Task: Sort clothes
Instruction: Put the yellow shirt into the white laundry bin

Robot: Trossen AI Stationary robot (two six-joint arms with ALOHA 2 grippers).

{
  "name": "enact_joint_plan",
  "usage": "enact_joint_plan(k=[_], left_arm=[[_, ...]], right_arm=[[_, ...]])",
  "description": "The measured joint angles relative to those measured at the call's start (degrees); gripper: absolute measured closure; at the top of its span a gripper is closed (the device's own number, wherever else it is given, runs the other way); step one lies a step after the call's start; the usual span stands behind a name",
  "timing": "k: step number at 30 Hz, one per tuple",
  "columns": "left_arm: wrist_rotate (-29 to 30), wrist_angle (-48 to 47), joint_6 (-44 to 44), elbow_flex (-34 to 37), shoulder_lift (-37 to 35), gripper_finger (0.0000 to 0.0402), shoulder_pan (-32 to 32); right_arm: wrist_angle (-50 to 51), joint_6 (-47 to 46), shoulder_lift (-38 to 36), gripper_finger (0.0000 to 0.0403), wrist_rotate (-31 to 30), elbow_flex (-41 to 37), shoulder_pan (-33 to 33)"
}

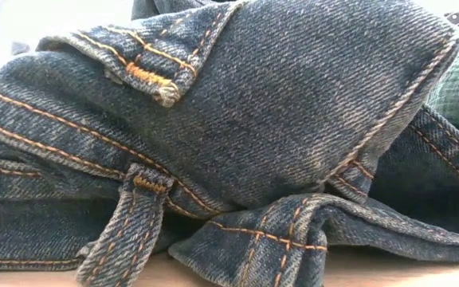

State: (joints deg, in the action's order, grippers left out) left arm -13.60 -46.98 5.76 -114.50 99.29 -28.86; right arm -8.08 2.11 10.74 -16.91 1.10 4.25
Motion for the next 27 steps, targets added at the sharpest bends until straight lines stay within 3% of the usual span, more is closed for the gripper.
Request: enact_joint_plan(k=[6,15,27], left_arm=[[-0.1,1.9,0.0,8.4,0.1,0.0392,0.0],[-5.8,7.1,-2.4,17.3,0.1,0.0388,0.1],[-0.5,6.9,-3.7,18.1,0.1,0.0292,0.0]], right_arm=[[0.0,0.0,0.0,0.0195,0.0,0.0,0.0],[0.0,0.0,0.0,0.0195,0.0,0.0,0.0],[0.0,0.0,0.0,0.0195,0.0,0.0,0.0]])
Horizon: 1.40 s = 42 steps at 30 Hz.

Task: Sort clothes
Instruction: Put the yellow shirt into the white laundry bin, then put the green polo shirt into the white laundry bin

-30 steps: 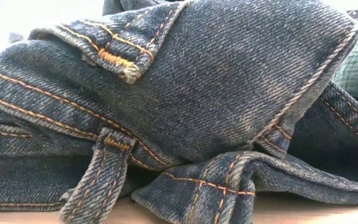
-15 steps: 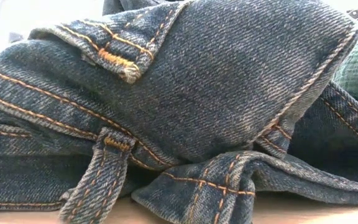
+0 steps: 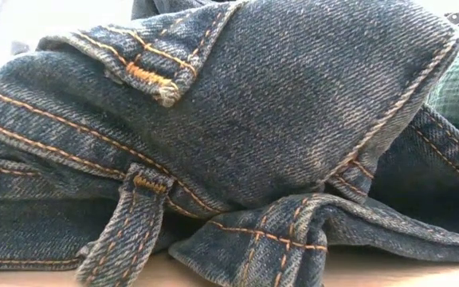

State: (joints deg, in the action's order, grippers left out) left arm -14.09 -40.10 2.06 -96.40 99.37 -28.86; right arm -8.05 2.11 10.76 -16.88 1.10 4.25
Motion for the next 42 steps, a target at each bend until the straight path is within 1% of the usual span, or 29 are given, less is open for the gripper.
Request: enact_joint_plan(k=[3,6,12,15,16,19,21,28,36,42], left_arm=[[1.1,-0.7,-0.8,0.0,0.0,0.0283,0.0],[4.2,-3.7,-2.6,-0.5,0.0,0.0282,0.0],[15.3,-16.8,-2.7,-3.4,0.0,0.0282,0.0],[18.6,-21.2,-3.8,-4.9,0.0,0.0282,0.0],[18.5,-21.8,-4.0,-5.1,-0.1,0.0282,0.0],[14.9,-22.0,-4.3,-6.1,-0.4,0.0282,0.4],[13.8,-22.0,-4.3,-7.4,-0.5,0.0282,0.9],[13.5,-20.7,-4.3,-10.1,-0.5,0.0282,2.7],[13.6,-19.2,-4.3,-10.3,-0.5,0.0282,2.7],[13.4,-19.6,-7.2,-10.3,-0.5,0.0282,3.1]], right_arm=[[0.0,0.0,0.0,0.0195,0.0,0.0,0.0],[0.0,0.0,0.0,0.0195,0.0,0.0,0.0],[0.0,0.0,0.0,0.0195,0.0,0.0,0.0],[0.0,0.0,0.0,0.0195,0.0,0.0,0.0],[0.0,0.0,0.0,0.0195,0.0,0.0,0.0],[0.0,0.0,0.0,0.0195,0.0,0.0,0.0],[0.0,0.0,0.0,0.0195,0.0,0.0,0.0],[0.0,0.0,0.0,0.0195,0.0,0.0,0.0],[0.0,0.0,0.0,0.0195,0.0,0.0,0.0],[0.0,1.2,0.0,0.0195,0.0,0.0,0.0]])
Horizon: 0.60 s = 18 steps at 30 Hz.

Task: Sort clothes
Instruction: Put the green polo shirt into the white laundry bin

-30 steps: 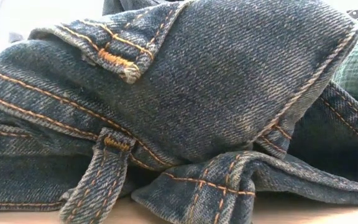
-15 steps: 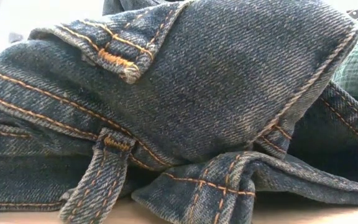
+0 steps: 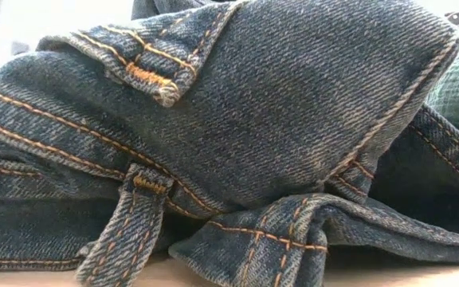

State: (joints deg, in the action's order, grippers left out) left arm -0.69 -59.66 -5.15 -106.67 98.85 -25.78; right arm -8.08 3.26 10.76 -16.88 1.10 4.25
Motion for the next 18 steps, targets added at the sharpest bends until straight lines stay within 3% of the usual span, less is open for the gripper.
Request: enact_joint_plan(k=[11,18], left_arm=[[-2.5,-1.1,5.8,0.0,-0.8,0.0282,4.3],[2.4,-7.7,5.6,0.0,-3.6,0.0282,8.6]], right_arm=[[-1.6,-1.7,0.0,0.0195,-1.6,0.0,-0.1],[-3.2,-4.3,0.1,0.0195,-6.1,1.8,-0.7]])
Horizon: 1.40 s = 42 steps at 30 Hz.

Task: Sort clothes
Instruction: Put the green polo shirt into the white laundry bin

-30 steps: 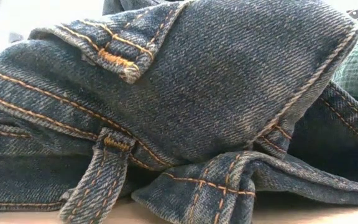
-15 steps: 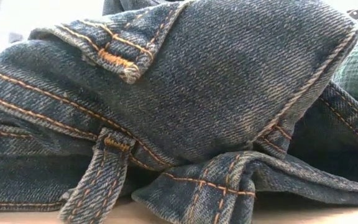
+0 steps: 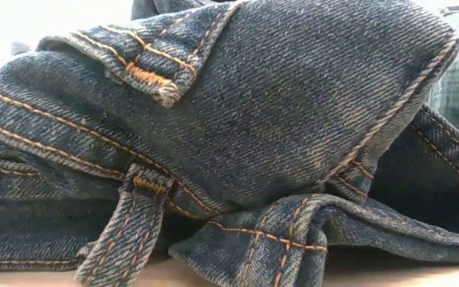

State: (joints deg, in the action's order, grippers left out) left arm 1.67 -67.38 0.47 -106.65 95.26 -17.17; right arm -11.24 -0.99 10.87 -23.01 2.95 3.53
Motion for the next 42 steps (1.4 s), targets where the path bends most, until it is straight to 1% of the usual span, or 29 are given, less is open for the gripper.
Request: enact_joint_plan(k=[3,7,11,12,16,23,25,29,32,35,40,42], left_arm=[[3.2,-2.2,-1.6,0.0,-1.5,0.0282,2.0],[6.9,-5.4,-3.9,0.0,-2.6,0.0282,5.0],[10.0,-8.4,-6.5,0.0,-2.9,0.0282,8.0],[10.8,-9.0,-7.0,0.0,-2.9,0.0282,8.8],[14.7,-10.5,-10.0,0.0,-2.9,0.0282,12.3],[20.1,-13.0,-15.1,0.0,-3.8,0.0282,18.2],[21.8,-14.1,-17.0,0.0,-4.1,0.0282,19.9],[25.8,-14.7,-19.4,0.7,-5.5,0.0282,23.0],[26.8,-13.5,-22.9,4.7,-7.5,0.0282,25.1],[27.0,-10.3,-26.7,11.3,-10.1,0.0282,27.8],[26.8,2.8,-31.0,24.0,-16.7,0.0282,32.6],[26.1,7.2,-32.0,28.3,-19.6,0.0282,34.4]], right_arm=[[7.4,2.3,0.6,0.0195,-0.2,3.4,0.0],[23.5,3.0,3.1,0.0195,-0.5,9.7,0.0],[33.6,3.0,7.7,0.0195,-3.7,16.6,0.0],[35.2,3.5,9.1,0.0195,-5.2,18.2,0.0],[35.5,6.2,14.6,0.0195,-9.8,23.2,0.0],[37.5,11.6,24.2,0.0195,-10.6,32.4,0.1],[41.4,12.3,27.2,0.0195,-11.6,36.0,0.4],[52.7,13.9,33.1,0.0195,-14.7,43.4,1.4],[60.9,14.8,37.3,0.0195,-15.4,48.5,2.5],[64.8,13.2,40.5,0.0195,-15.8,52.5,3.8],[65.4,7.1,43.6,0.0195,-15.7,60.5,5.8],[66.3,4.0,44.8,0.0195,-14.0,64.8,6.6]])
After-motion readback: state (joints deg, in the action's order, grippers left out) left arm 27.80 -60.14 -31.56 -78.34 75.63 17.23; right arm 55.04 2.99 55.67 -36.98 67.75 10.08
